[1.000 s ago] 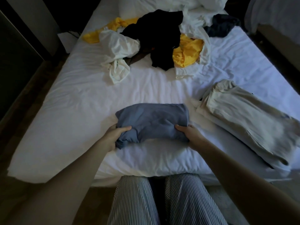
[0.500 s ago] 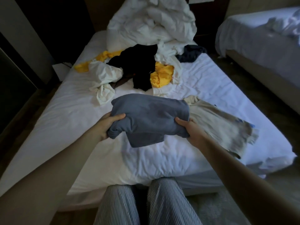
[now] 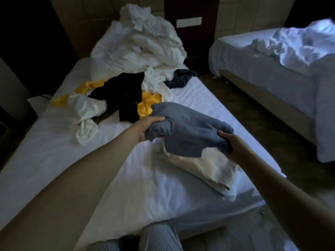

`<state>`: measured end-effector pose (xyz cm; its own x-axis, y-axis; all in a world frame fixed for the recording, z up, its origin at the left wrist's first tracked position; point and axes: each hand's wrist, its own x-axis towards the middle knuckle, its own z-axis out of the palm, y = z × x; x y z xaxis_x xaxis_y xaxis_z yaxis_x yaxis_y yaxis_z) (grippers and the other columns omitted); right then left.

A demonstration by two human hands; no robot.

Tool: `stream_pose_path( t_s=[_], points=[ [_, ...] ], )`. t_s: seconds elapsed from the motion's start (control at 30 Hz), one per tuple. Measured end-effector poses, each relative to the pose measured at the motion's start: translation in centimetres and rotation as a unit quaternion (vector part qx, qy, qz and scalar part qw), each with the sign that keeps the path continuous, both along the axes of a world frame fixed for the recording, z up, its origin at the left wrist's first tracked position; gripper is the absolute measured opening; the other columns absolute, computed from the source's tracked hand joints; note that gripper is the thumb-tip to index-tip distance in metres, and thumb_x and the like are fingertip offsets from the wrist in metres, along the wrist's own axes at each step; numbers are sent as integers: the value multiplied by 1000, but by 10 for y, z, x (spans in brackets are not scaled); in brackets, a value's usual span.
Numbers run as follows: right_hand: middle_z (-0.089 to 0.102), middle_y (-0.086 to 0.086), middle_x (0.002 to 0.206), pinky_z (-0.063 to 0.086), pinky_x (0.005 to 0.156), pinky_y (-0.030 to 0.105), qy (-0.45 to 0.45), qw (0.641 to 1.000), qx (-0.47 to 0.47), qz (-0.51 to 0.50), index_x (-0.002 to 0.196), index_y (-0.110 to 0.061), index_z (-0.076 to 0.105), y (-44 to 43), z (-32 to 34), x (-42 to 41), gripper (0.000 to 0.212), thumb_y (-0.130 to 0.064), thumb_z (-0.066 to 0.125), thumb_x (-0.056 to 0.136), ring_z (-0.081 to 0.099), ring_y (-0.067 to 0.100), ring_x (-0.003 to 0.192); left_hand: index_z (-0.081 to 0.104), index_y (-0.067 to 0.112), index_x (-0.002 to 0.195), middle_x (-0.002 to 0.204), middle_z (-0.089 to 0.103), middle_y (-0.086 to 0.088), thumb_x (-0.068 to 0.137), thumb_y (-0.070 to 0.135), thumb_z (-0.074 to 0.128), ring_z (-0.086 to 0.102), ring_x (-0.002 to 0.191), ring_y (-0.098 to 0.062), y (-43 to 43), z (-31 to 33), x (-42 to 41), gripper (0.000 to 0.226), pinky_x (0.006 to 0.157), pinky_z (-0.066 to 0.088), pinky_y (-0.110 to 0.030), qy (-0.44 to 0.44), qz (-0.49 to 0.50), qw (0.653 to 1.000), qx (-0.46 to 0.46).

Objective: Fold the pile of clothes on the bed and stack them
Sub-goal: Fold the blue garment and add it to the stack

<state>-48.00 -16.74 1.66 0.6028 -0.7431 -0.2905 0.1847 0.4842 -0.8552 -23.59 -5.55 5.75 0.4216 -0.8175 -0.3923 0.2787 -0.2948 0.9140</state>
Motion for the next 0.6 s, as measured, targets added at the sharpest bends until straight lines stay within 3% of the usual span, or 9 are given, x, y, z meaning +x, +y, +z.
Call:
stream_pose_path(
  t_s=[0.07,0.1,0.17,0.3,0.37,0.43,0.5,0.53,0.6],
  points=[
    [43,-2,32,32,30,14,13,999,21,-26,70,-6,47,-12,9,-9,24,-16,63,84,40,4,26,51,2,120,83,68,-11,97,14,48,66,67,-20,-23,6,-12,27,54,57,-30,2,-9,1000,1],
    [41,-2,32,29,29,14,16,999,28,-39,68,-6,48,-17,15,-13,27,-18,68,81,37,4,25,54,0,109,66,68,-8,98,14,46,64,53,-15,-34,11,-17,20,47,53,-22,-2,-20,1000,-4],
    [40,-3,32,27,29,13,3,997,25,-70,71,-7,48,-27,24,-22,22,-12,54,91,35,3,25,55,4,88,46,61,-2,99,16,44,56,36,-8,-55,20,-26,19,36,41,-12,-5,-34,999,-15],
    [43,-3,36,28,29,13,-38,994,37,-93,78,-6,51,-40,25,-34,21,-8,42,97,36,3,26,53,8,85,39,54,1,99,15,44,49,29,-7,-77,20,-32,17,32,33,-10,-28,-63,996,-49],
    [53,-1,40,35,30,14,-13,994,48,-95,80,-5,54,-38,11,-37,20,-7,42,96,46,5,29,58,7,98,58,66,-1,95,12,52,60,45,-10,-78,-5,-25,8,41,43,-15,-48,-67,996,-30],
    [61,1,47,42,35,15,33,994,76,-77,84,-5,54,-29,-24,-40,15,-5,44,96,56,6,35,58,6,114,89,70,-5,87,9,64,67,72,-17,-71,-46,-15,27,61,52,-25,-108,-71,990,58],
    [62,6,56,45,36,17,149,982,102,-48,88,-5,53,-12,-66,-43,7,-5,49,94,58,7,36,56,1,121,106,65,-13,82,3,67,62,88,-25,-56,-82,-11,41,73,50,-32,-206,-85,958,180],
    [61,8,61,46,36,17,203,972,111,-47,90,-5,53,-5,-85,-44,3,-4,51,93,58,8,36,54,0,125,114,62,-14,81,1,64,60,96,-27,-50,-98,-10,44,77,50,-34,-239,-87,946,203],
    [62,12,61,47,35,19,202,966,139,-78,92,-2,52,3,-107,-45,4,0,54,90,59,12,36,50,3,130,122,57,-9,82,1,62,55,112,-29,-45,-115,-13,49,89,46,-33,-265,-68,944,186]
  ],
)
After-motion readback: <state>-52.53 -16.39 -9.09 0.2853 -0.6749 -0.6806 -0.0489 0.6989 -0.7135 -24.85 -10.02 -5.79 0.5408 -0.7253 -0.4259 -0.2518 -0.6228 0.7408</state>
